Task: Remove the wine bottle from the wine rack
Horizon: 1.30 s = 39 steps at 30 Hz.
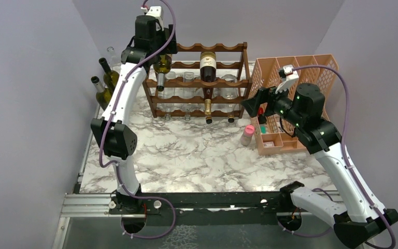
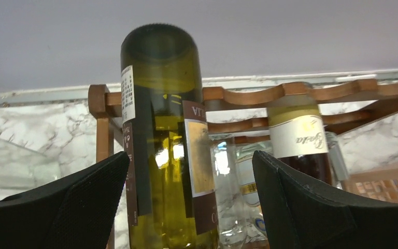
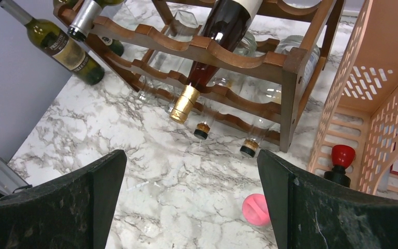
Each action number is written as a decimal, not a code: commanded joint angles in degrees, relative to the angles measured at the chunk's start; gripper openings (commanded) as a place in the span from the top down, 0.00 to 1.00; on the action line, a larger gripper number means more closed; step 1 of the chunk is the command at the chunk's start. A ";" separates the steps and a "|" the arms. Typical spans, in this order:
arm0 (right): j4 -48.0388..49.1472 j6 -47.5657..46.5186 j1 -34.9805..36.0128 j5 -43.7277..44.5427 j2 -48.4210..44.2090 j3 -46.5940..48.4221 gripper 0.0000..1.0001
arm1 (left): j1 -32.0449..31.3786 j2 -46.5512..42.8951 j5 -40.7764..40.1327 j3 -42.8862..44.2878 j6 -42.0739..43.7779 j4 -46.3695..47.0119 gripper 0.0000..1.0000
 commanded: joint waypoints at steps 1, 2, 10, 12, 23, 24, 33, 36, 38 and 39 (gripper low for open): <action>1.96 -1.23 0.22 1.38 -1.28 -0.93 0.00 | -1.73 3.14 -11.05 5.26 2.53 -6.48 0.05; 1.96 -1.25 0.20 1.47 -1.40 -1.09 0.00 | -2.11 3.83 -12.36 5.79 3.08 -6.90 0.05; 2.63 -1.23 0.29 1.58 -1.58 -2.01 0.00 | -3.93 8.86 -16.99 8.94 5.50 -9.65 0.08; 2.72 -1.17 0.26 1.54 -1.38 -2.03 0.00 | -3.94 10.46 -17.25 10.41 5.02 -11.38 0.11; 2.92 -1.17 0.23 1.49 -1.17 -2.03 0.00 | -5.17 13.02 -20.65 12.04 5.17 -13.78 0.16; 2.93 -1.17 0.26 1.48 -1.20 -2.03 0.00 | -5.21 13.02 -20.82 12.30 5.37 -13.78 0.20; 3.12 -0.69 0.20 1.08 -0.84 -1.94 0.00 | -5.47 10.61 -19.88 15.85 4.42 -13.54 0.53; 3.05 -0.58 0.24 0.97 -0.77 -1.71 0.00 | -5.47 9.24 -19.26 16.25 3.87 -12.95 0.59; 2.90 -0.57 0.26 1.09 -0.70 -1.53 0.00 | -5.45 8.11 -19.06 15.90 3.51 -12.41 0.63; 2.82 -0.51 0.24 1.20 -0.74 -1.51 0.00 | -5.49 7.45 -18.93 15.64 3.34 -12.09 0.64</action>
